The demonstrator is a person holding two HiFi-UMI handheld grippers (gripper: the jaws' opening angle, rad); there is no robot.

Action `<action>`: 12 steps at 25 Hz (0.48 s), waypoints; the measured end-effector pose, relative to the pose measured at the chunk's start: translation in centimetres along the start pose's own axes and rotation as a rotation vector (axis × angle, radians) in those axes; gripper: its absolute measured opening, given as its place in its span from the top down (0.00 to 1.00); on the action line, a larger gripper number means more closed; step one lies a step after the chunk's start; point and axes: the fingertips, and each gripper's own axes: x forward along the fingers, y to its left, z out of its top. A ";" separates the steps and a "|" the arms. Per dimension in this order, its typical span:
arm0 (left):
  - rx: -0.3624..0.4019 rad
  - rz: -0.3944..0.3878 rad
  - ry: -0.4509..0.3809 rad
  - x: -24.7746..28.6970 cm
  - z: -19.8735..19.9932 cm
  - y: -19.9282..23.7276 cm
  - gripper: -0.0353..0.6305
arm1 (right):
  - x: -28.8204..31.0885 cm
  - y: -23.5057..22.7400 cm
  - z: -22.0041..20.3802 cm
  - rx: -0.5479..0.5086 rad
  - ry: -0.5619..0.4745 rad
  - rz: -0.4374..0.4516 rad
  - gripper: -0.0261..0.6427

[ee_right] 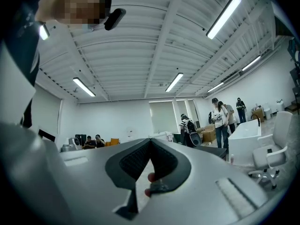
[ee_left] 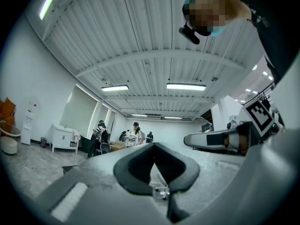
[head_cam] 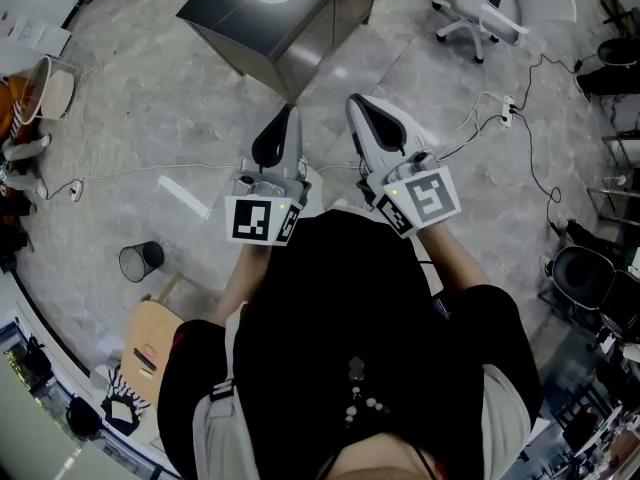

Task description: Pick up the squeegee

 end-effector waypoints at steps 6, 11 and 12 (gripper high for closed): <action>-0.012 -0.001 -0.008 2.6 -0.5 1.3 0.94 | 2.0 -1.7 0.1 -0.015 0.005 0.004 0.96; -0.023 -0.011 0.002 5.6 -1.2 3.4 0.94 | 5.0 -4.1 -0.3 0.003 0.015 -0.018 0.96; -0.024 -0.013 0.006 6.3 -1.3 3.9 0.94 | 5.8 -4.6 -0.4 0.011 0.017 -0.021 0.96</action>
